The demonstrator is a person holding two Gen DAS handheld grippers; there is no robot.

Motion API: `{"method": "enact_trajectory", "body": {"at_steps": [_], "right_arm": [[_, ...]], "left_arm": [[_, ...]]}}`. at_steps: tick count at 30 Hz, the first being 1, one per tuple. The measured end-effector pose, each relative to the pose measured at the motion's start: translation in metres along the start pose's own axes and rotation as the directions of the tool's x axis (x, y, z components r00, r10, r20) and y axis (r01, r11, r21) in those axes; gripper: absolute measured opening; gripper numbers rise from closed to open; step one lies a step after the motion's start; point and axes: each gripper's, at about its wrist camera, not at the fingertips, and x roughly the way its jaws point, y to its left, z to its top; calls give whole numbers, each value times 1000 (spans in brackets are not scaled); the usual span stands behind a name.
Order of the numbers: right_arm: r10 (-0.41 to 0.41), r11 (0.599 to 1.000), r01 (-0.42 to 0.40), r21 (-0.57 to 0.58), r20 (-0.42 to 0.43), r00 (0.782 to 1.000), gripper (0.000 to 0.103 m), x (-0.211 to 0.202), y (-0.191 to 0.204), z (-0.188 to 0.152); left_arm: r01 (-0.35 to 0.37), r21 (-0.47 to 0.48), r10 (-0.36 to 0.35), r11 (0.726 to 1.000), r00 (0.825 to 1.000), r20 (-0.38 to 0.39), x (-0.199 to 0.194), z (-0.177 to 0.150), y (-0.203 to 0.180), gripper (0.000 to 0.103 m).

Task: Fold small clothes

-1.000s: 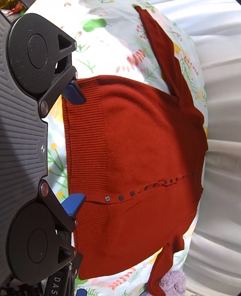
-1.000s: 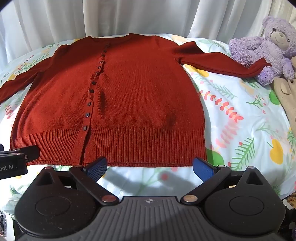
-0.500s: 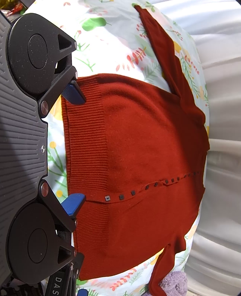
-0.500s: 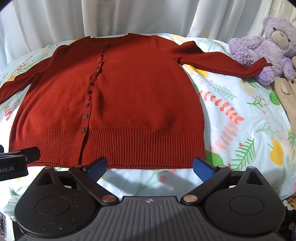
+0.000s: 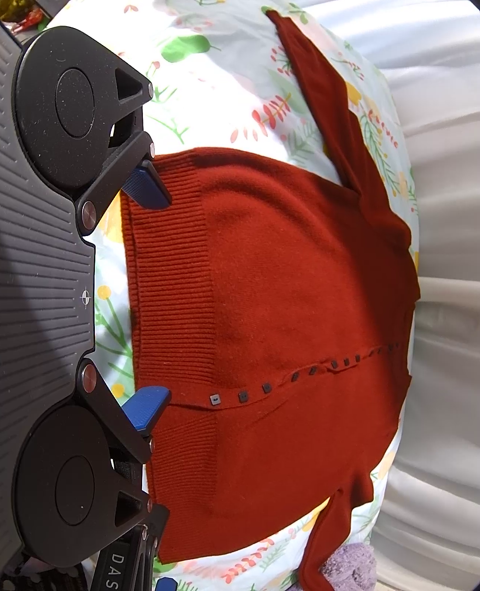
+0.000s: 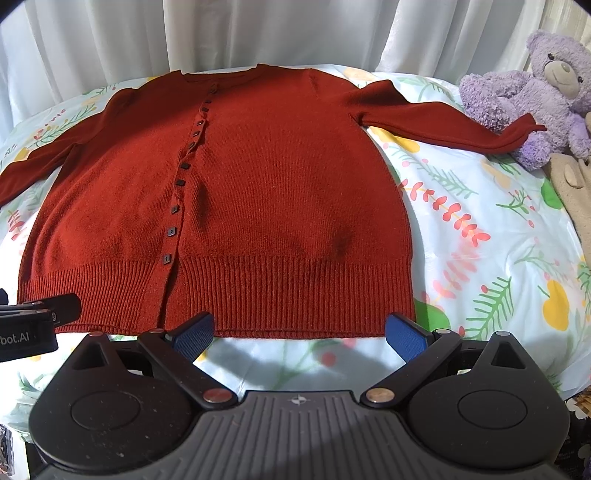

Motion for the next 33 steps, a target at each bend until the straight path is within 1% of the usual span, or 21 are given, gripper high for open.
{"method": "enact_trajectory", "body": {"at_steps": [33], "right_arm": [[-9,1000,9,9,7,1000,99,-4,1,0]], "left_arm": [[8,8,-8,1000,1000,-8,0,1,1,103]]}}
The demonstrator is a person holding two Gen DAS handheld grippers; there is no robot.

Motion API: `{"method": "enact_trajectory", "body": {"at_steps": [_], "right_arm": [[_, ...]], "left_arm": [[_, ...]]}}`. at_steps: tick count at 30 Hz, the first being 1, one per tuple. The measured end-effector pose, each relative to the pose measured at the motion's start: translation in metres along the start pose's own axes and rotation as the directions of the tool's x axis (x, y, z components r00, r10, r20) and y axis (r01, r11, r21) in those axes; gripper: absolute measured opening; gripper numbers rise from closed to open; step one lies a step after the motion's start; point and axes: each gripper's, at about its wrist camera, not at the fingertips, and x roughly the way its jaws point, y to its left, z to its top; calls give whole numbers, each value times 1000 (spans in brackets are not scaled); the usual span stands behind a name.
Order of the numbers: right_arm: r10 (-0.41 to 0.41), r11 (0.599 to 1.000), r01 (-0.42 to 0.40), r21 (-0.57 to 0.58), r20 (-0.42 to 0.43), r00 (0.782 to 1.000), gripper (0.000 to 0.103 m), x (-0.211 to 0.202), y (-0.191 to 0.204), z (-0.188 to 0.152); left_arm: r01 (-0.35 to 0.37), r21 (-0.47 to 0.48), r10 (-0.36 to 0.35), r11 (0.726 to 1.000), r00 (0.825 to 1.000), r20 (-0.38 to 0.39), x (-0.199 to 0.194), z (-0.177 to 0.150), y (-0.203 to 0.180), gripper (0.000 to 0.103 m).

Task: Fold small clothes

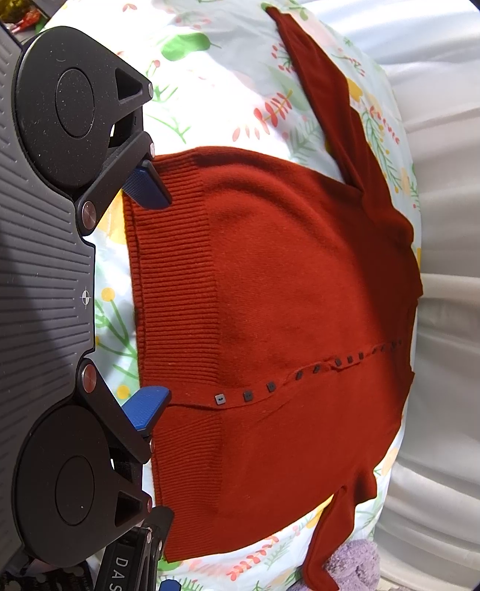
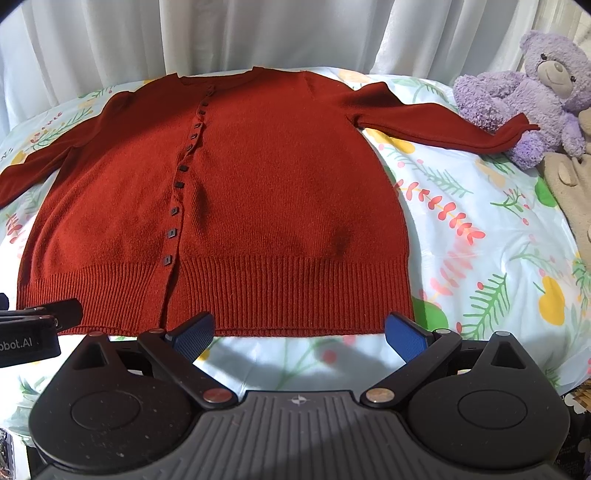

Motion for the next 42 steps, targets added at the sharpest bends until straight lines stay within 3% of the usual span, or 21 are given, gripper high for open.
{"method": "enact_trajectory", "body": {"at_steps": [42], "right_arm": [[12,1000,-12,25,4,1000,99,-2,-3,-5]], "left_arm": [[7,-1,-7,1000,1000,-12,-4,-4,-4,103]]}}
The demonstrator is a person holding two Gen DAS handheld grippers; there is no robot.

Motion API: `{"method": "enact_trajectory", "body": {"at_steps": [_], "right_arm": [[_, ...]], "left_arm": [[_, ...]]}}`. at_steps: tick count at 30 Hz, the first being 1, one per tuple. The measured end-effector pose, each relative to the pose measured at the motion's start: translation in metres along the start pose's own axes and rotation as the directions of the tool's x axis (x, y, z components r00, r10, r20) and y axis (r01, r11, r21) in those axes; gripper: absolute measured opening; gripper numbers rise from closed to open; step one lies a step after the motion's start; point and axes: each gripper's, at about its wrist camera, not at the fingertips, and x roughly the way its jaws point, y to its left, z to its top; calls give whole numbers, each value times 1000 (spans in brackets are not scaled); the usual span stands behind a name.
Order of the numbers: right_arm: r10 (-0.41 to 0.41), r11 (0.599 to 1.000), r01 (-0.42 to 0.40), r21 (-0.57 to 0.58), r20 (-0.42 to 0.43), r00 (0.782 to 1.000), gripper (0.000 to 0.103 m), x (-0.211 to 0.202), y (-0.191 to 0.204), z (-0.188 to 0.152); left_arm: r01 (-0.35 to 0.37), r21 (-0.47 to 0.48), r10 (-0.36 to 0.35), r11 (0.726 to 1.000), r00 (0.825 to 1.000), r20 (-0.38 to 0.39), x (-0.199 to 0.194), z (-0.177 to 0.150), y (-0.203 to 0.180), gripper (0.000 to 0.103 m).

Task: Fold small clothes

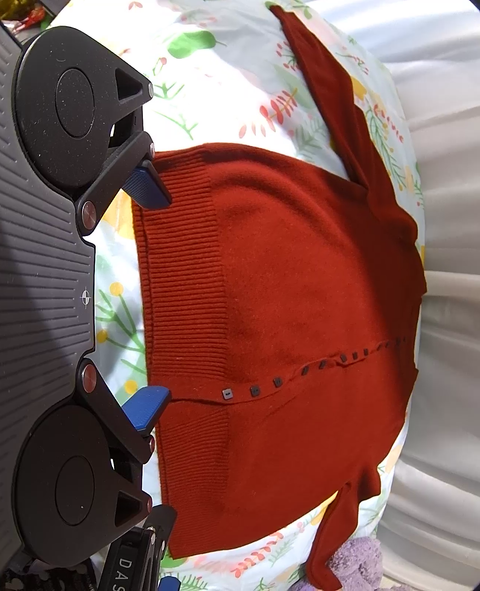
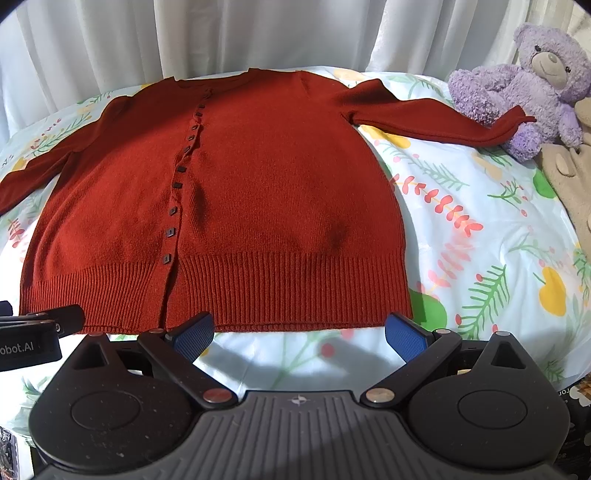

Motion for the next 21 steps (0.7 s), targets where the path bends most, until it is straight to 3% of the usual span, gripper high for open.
{"method": "enact_trajectory", "body": {"at_steps": [10,14,16,19,20,21], "right_arm": [[28,1000,-28,6,4,1000,99,1,-2,0],[107,994,-110,28,70,992,99,-3,-10,2],[175,982,-184,40,171,970,99,-7,-19,2],[259,956,-292,33,370,892,99,-10,-43,4],[260,955,-294,30,387,884,99,-7,-51,9],[244,959,-280,40,384,891,99,-2,-58,17]], "left_arm": [[30,0,-30,1000,1000,-5,1,1,1,103],[76,-44,-75,996,997,29,-1,5,10,103],[98,-72,-94,993,994,59,-1,7,17,103],[171,-147,-157,974,982,102,3,14,33,103],[185,-169,-169,968,980,102,6,18,37,103],[193,-186,-176,963,979,102,8,22,41,103]]}}
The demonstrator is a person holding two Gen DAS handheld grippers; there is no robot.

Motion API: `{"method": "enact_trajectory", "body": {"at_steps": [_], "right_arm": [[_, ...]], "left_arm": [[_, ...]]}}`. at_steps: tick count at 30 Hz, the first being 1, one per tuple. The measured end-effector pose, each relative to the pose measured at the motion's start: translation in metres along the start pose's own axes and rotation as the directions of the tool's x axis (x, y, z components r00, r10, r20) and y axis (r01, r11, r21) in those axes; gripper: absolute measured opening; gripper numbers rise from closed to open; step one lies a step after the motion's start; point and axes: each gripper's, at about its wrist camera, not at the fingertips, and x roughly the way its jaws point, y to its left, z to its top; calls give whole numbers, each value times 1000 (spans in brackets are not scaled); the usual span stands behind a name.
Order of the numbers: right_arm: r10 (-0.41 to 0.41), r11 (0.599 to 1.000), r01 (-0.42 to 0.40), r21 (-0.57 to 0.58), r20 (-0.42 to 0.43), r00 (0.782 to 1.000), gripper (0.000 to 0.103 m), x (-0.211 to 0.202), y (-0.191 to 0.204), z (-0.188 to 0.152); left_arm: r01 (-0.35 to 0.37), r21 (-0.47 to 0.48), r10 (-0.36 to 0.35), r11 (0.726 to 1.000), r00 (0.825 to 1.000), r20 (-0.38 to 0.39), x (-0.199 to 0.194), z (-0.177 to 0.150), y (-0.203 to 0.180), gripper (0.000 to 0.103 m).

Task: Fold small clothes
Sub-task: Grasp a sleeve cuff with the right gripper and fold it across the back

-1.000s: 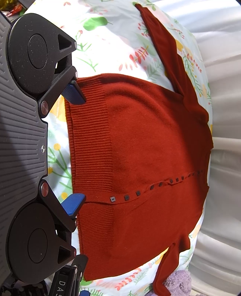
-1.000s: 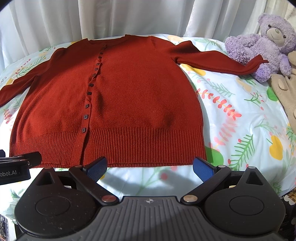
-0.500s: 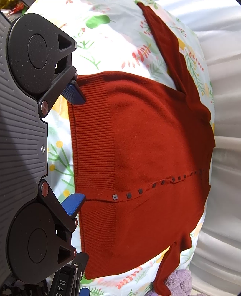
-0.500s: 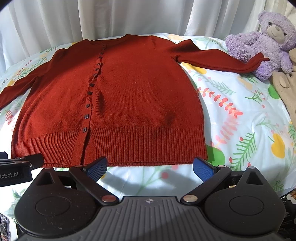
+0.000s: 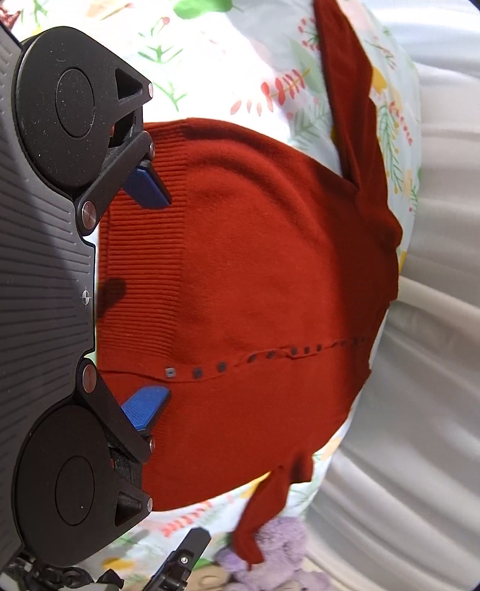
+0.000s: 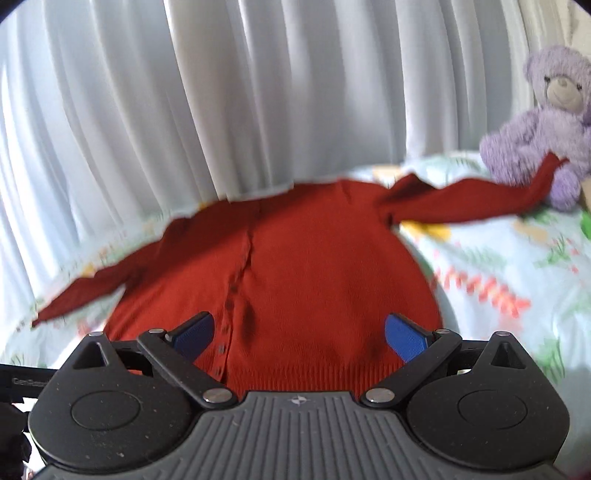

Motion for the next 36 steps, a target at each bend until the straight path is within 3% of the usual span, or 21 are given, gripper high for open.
{"method": "enact_trajectory", "body": {"at_steps": [5,9,15,19,22,23,25,28,30,31,32,33,35,36], "right_arm": [[-116,983,104,153,75,990,99,21,-74,42],[-247,925,216,313,63,967,98,57,-162,76],[-365,791,309,528,2,931,69,120,-276,101],[-349,734,298,610,-37,936,65,157,-313,107],[-356,702,291,650,-34,934,32,172,-325,109],[-358,697,294,655,-38,933,28,175,-327,110],[-378,706,312,636,-34,925,7,182,-328,113],[-478,731,411,545,-20,878,6,183,-314,125],[-549,767,483,421,42,835,6,179,-283,141],[-559,795,500,345,96,823,5,176,-261,151],[-546,827,501,253,157,823,5,175,-233,159],[-505,862,481,158,217,835,5,173,-203,165],[-335,923,376,-82,310,890,6,169,-131,166],[-223,928,302,-218,326,919,6,166,-95,160]], "left_arm": [[10,-134,-10,991,1000,1,16,19,17,103],[-14,-213,10,977,1000,-20,34,28,26,103],[-8,-267,4,964,1000,-17,56,42,35,103],[-42,-281,31,959,999,-43,67,46,35,103],[-39,-292,25,955,998,-51,72,47,36,103],[-40,-296,24,954,998,-56,74,48,37,103],[-41,-300,24,953,998,-60,77,51,39,103],[-34,-291,22,956,999,-43,75,58,41,103],[-11,-288,5,958,1000,-24,73,65,42,103],[9,-288,-12,958,1000,-10,73,69,42,103],[31,-287,-31,957,1000,2,73,74,42,103],[56,-284,-53,957,998,17,73,78,42,103],[113,-270,-104,956,993,47,78,91,38,103],[137,-264,-126,955,990,57,81,96,36,103]]}}
